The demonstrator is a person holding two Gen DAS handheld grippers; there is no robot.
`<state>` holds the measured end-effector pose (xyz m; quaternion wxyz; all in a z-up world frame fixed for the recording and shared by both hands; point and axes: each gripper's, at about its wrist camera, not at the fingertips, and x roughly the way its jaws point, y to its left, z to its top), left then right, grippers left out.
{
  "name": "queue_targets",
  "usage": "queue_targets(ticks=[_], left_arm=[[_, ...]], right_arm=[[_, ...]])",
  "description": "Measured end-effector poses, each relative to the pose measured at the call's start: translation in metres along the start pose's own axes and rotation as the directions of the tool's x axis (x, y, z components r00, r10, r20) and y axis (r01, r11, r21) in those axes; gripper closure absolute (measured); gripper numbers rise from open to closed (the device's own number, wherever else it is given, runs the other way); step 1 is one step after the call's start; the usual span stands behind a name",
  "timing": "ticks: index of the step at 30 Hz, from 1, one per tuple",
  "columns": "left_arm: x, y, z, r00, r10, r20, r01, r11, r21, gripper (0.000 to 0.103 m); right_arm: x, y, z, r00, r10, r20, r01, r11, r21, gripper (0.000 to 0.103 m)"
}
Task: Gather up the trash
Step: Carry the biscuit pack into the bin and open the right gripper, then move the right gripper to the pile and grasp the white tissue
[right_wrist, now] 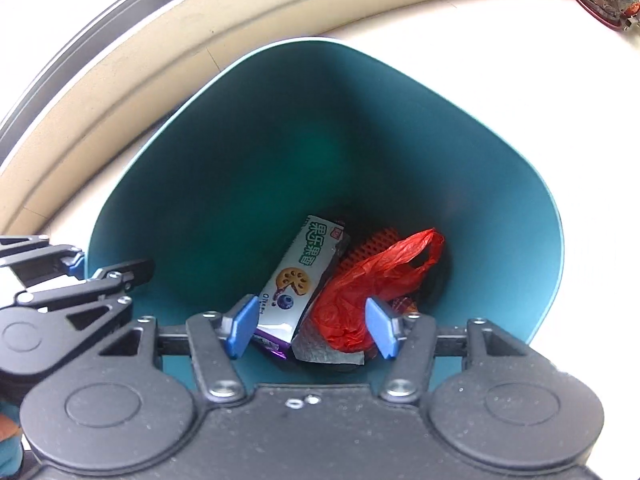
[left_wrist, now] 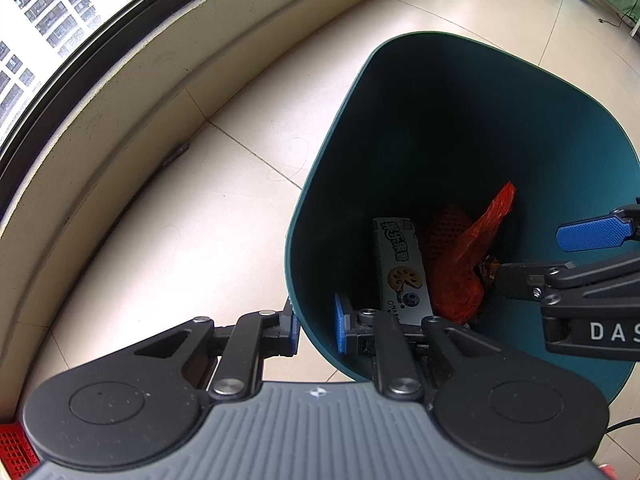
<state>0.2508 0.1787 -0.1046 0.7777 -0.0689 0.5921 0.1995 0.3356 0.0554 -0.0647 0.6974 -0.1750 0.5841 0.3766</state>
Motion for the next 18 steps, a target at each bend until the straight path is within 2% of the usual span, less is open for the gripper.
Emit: queue_targets(ticks=[4,7,12,17,18], left_arm=[[0.001,0.004,-0.001,1.0,0.001,0.001,-0.001,1.0,0.002,0.087],[0.0,0.002,-0.001,1.0,0.003,0.001,-0.003,1.0,0.003,0.087],[0.002,0.004,-0.002,1.0,0.004,0.0,-0.004,1.0,0.001,0.087],[0.002,0.007,-0.002,1.0,0.008,-0.002,-0.008,1.0,0.001,0.087],[0.004,0.018,-0.008,1.0,0.017,-0.004,-0.017,1.0,0.001,0.087]], right_arm=[[-0.034,0.005,-0.01,0.999,0.026,0.048,-0.025,1.0,-0.015,0.042],[-0.051,-0.008,-0.015,0.996,0.043,0.081,-0.043,0.999,-0.005,0.039],[-0.09,-0.042,-0.038,0.989,0.035,0.14,-0.043,0.998,0.054,0.032],[-0.108,-0.09,-0.072,0.985,-0.021,0.172,-0.006,0.988,0.153,0.024],[-0.107,-0.101,-0.078,0.985,-0.03,0.171,-0.001,0.984,0.179,0.022]])
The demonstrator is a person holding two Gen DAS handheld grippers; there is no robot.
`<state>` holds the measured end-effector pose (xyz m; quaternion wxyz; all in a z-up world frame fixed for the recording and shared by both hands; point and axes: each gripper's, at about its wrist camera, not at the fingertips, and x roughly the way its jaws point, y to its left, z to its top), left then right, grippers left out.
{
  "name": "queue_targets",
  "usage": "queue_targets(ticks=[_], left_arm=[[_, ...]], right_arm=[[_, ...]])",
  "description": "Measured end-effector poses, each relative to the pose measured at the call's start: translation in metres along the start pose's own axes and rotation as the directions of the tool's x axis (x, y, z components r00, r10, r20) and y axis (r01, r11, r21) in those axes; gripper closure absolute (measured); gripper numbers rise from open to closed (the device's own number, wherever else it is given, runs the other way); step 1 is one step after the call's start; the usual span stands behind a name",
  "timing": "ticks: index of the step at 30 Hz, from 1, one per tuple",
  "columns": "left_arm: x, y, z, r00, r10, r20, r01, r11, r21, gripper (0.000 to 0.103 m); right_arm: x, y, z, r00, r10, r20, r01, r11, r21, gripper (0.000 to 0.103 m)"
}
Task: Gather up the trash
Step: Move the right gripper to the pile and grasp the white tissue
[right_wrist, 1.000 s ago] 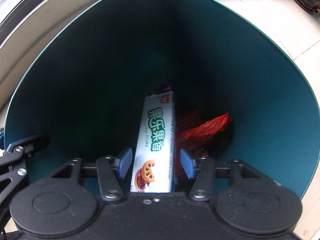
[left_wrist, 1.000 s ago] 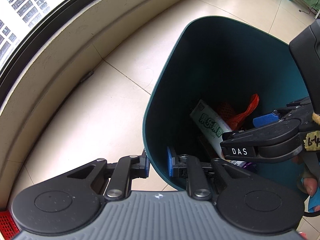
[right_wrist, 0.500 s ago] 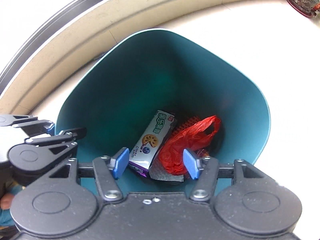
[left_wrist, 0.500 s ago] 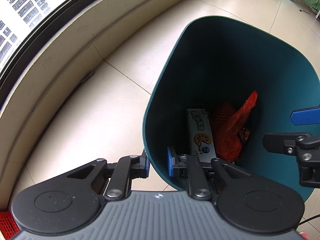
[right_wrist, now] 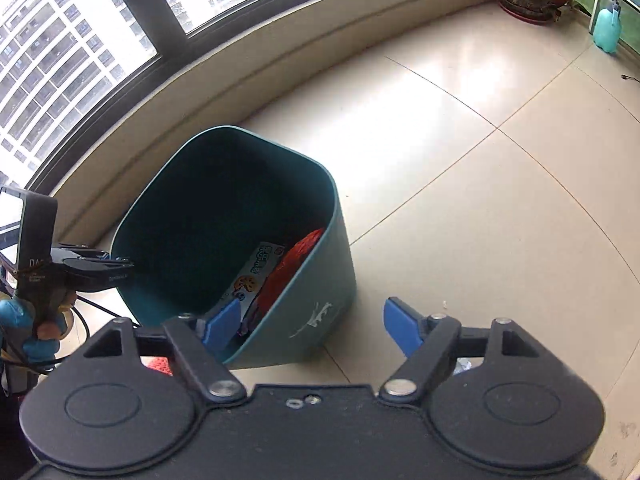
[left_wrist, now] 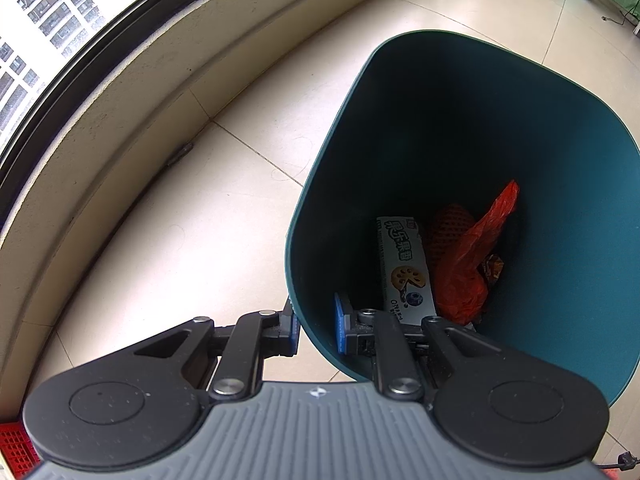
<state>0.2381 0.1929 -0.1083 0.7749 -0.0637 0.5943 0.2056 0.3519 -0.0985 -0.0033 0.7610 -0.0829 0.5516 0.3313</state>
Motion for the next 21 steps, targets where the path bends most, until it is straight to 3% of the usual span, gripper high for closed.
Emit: queue_targets(ticks=[3,7,10,14,18,21], left_arm=[[0.003,0.012,-0.003,1.0,0.002,0.003,-0.002,1.0,0.003,0.087],[0.008,0.012,-0.004,1.0,0.01,-0.002,-0.01,1.0,0.002,0.087],[0.009,0.012,-0.004,1.0,0.015,-0.005,-0.015,1.0,0.0,0.087],[0.013,0.01,-0.005,1.0,0.018,-0.01,-0.018,1.0,0.003,0.087],[0.014,0.01,-0.006,1.0,0.021,-0.008,-0.021,1.0,0.009,0.087],[0.016,0.009,-0.007,0.999,0.03,-0.011,-0.03,0.999,0.016,0.087]], right_arm=[[0.008,-0.046,-0.018,0.998,-0.059,-0.018,0.061,0.992,0.114,0.014],[0.034,-0.104,-0.04,0.988,-0.132,-0.075,0.147,0.953,0.265,0.014],[0.061,-0.151,-0.059,0.972,-0.188,-0.142,0.229,0.892,0.39,0.014],[0.094,-0.202,-0.085,0.951,-0.232,-0.205,0.308,0.775,0.551,0.014],[0.125,-0.237,-0.117,0.946,-0.192,-0.26,0.321,0.654,0.685,0.016],[0.144,-0.246,-0.131,0.948,-0.164,-0.272,0.313,0.62,0.72,0.017]])
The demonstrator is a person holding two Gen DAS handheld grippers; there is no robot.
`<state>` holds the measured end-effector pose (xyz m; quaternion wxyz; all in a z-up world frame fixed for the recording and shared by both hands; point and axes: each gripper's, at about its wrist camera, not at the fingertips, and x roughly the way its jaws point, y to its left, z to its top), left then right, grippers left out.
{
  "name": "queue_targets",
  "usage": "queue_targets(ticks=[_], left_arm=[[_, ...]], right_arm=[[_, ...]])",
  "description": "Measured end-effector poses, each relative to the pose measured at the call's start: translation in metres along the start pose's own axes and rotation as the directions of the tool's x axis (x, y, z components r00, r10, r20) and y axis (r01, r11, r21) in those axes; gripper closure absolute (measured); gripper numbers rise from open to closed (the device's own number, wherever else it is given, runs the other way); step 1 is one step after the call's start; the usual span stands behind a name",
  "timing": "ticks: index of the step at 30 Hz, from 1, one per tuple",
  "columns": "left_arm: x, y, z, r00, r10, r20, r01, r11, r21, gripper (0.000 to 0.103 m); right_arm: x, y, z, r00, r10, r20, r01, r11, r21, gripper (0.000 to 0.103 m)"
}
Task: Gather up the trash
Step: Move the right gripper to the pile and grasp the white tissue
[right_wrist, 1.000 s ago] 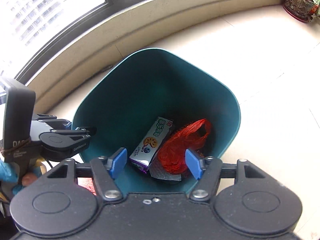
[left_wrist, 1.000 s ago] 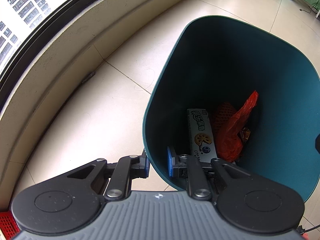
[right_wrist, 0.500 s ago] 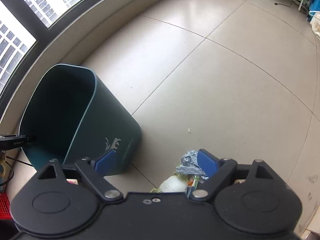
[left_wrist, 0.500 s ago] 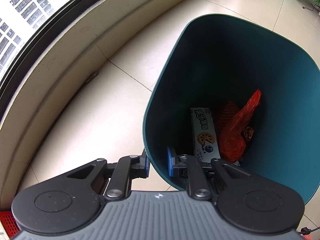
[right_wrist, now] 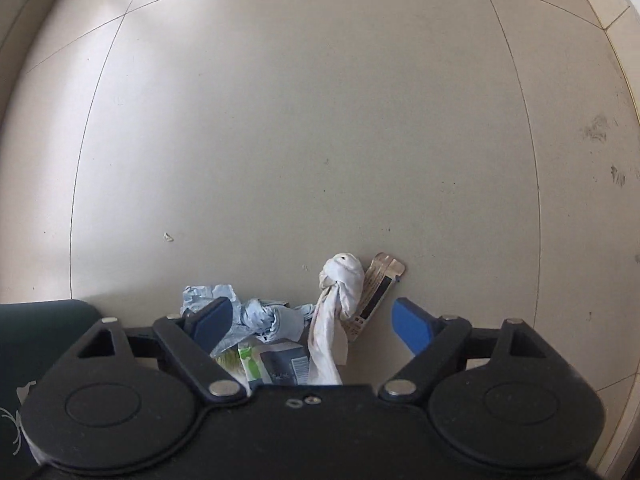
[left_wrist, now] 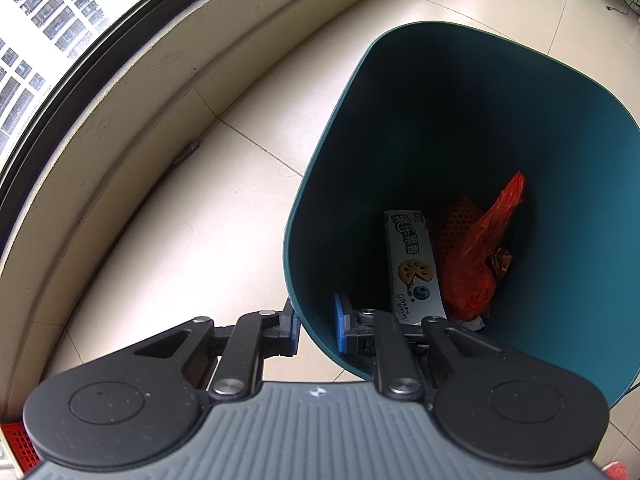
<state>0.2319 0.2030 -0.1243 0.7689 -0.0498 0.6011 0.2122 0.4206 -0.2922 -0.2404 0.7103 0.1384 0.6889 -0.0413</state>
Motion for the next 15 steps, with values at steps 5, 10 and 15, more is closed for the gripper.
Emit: queue_targets(ticks=[5,10,15], left_arm=[[0.003,-0.003,-0.001,1.0,0.015,0.003,-0.015,1.0,0.015,0.087],[0.005,-0.002,0.0,1.0,0.006,-0.009,-0.006,1.0,0.002,0.087],[0.007,-0.006,0.0,1.0,0.023,-0.01,-0.023,1.0,0.016,0.087]], right_arm=[[0.031,-0.008,0.0,1.0,0.004,-0.03,-0.003,0.999,0.043,0.02],[0.059,-0.012,-0.001,0.998,-0.038,-0.053,0.04,0.999,0.035,0.025],[0.074,-0.02,0.003,0.997,-0.042,-0.071,0.046,0.997,0.056,0.046]])
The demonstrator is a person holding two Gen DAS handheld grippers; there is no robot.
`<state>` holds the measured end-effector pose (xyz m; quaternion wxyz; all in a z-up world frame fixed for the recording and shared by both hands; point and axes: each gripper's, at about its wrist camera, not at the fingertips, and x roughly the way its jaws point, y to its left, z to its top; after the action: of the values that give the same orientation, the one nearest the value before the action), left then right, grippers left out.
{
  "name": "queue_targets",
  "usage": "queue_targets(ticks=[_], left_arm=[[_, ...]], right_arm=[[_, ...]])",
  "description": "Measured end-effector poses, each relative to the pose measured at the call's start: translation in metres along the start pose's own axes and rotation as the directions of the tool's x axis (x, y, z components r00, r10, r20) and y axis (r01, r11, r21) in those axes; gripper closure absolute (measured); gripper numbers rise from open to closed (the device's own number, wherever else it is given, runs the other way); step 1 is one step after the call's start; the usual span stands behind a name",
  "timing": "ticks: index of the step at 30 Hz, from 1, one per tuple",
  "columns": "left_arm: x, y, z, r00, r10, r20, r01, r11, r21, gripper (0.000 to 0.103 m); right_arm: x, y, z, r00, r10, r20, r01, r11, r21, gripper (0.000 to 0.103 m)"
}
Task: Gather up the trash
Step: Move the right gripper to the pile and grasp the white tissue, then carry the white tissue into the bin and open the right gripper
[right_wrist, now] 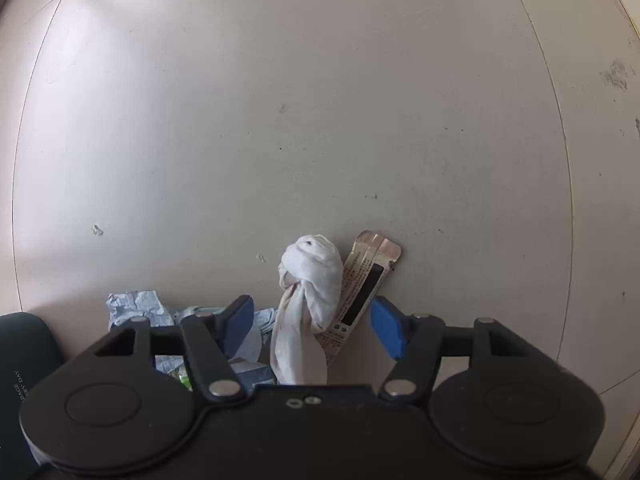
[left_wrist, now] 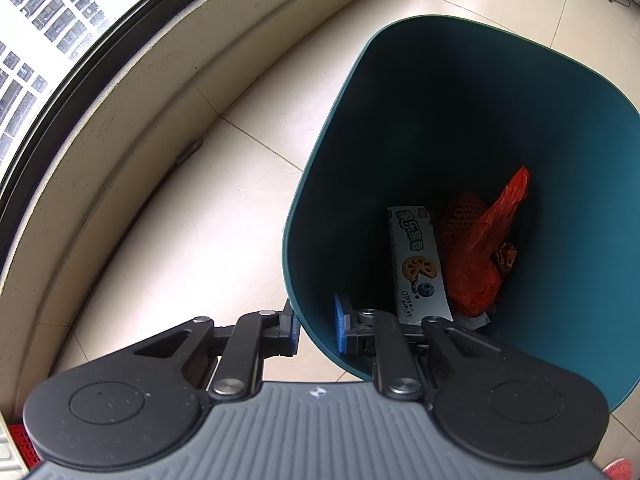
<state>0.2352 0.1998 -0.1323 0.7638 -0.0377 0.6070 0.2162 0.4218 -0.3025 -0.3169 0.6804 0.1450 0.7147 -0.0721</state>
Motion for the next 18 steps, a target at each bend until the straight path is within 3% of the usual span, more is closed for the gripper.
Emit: queue_targets(ticks=[4,9,12,18], left_arm=[[0.0,-0.002,0.0,1.0,0.006,-0.001,-0.006,1.0,-0.001,0.087],[0.001,-0.001,0.0,1.0,0.006,-0.003,-0.006,1.0,-0.003,0.087],[0.001,-0.001,-0.001,1.0,0.006,0.0,-0.006,1.0,0.0,0.087],[0.001,0.003,0.0,1.0,-0.007,-0.007,0.007,1.0,-0.013,0.087]], right_arm=[[0.003,-0.003,0.003,1.0,-0.002,0.003,0.002,1.0,-0.006,0.059],[0.004,-0.009,0.006,1.0,0.008,0.005,-0.008,1.0,-0.016,0.083],[-0.007,-0.009,0.004,1.0,0.004,0.018,-0.003,0.999,-0.036,0.09],[-0.045,-0.001,0.004,0.998,-0.018,0.057,0.025,0.992,-0.125,0.093]])
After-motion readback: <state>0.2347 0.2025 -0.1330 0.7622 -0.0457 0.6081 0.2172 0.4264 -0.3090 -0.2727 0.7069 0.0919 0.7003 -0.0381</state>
